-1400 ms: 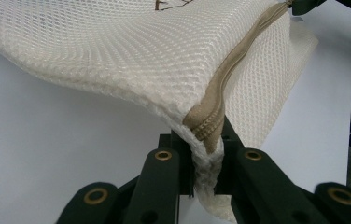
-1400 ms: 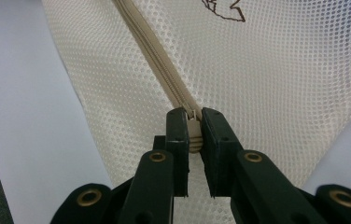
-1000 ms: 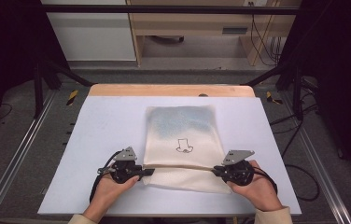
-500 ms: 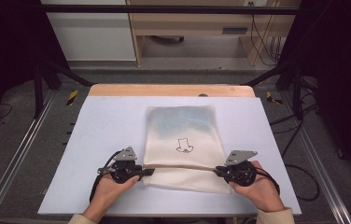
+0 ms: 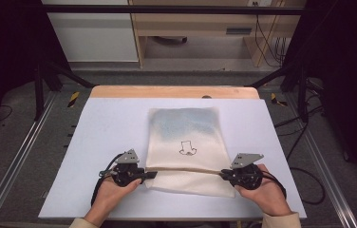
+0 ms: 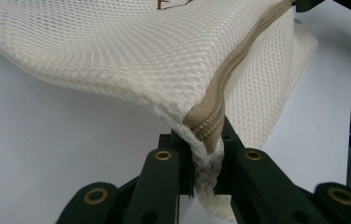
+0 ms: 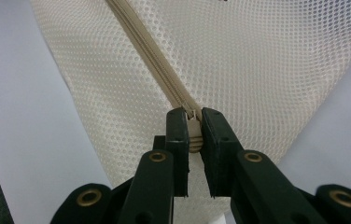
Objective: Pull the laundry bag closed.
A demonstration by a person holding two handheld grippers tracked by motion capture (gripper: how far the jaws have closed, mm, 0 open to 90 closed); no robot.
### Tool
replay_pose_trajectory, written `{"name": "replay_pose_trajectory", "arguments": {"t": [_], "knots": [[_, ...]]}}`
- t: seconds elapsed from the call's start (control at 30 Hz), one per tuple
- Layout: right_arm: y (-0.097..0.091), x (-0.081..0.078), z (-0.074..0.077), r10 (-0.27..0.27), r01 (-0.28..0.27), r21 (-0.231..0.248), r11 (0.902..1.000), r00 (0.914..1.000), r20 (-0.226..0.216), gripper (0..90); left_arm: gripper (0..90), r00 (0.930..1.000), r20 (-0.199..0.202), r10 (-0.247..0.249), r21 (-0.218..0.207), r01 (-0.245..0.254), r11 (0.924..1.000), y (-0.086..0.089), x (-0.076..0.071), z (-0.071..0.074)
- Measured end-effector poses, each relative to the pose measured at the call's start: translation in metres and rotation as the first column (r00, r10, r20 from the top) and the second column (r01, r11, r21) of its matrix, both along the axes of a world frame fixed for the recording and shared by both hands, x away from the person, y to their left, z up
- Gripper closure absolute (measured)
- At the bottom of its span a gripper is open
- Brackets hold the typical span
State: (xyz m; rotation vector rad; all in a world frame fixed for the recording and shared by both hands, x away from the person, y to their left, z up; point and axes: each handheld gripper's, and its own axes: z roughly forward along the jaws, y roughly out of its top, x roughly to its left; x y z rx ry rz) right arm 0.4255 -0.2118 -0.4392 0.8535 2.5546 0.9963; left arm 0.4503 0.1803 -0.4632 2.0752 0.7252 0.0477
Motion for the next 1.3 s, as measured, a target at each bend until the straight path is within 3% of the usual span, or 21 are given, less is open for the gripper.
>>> {"name": "replay_pose_trajectory", "arguments": {"t": [1.3], "knots": [[-0.013,0.001,-0.007,-0.035,0.034,-0.022,0.9992,0.999,-0.028,82.0,82.6,0.9999,0.01,0.003,0.0,-0.003,1.0,0.001,0.0,0.001]]}}
